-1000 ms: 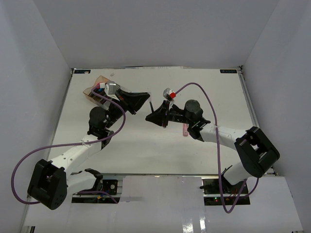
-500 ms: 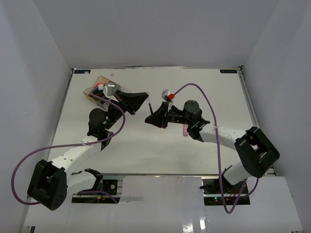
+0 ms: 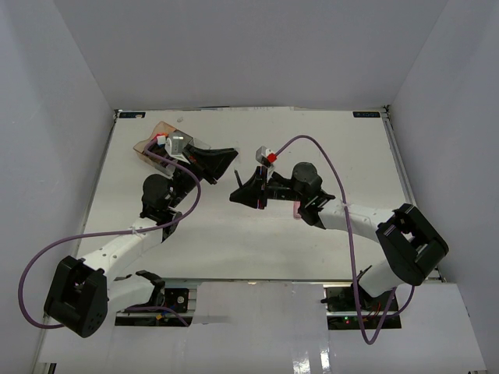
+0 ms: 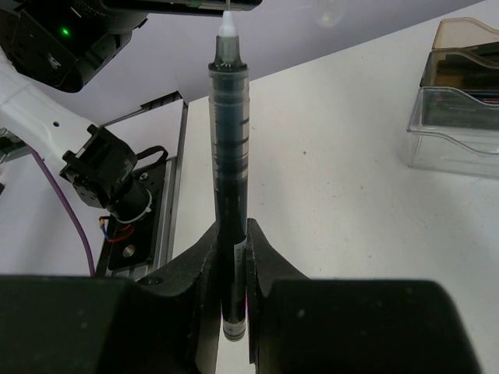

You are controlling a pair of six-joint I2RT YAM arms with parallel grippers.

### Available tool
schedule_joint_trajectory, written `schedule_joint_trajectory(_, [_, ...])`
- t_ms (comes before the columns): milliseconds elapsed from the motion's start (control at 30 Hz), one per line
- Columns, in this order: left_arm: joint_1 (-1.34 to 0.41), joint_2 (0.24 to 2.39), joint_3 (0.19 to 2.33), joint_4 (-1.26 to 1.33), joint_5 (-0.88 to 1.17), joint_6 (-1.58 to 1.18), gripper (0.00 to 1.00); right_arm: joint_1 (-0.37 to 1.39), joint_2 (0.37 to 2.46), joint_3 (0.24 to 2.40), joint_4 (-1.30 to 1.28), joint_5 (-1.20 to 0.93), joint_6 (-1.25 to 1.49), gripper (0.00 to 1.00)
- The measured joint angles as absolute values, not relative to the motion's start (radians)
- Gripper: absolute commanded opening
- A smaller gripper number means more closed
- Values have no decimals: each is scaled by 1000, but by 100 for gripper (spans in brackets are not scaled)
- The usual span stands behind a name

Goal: Sort the stationery into containers
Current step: Close the pen cap on the pen.

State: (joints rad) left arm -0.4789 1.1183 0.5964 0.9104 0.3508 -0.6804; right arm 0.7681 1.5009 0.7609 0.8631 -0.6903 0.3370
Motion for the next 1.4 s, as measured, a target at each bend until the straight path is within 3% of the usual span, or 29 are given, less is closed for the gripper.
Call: schedule_joint_trajectory(1400, [-479, 1118, 595, 923, 355, -667, 1, 768, 1509, 787, 812, -569, 337, 8])
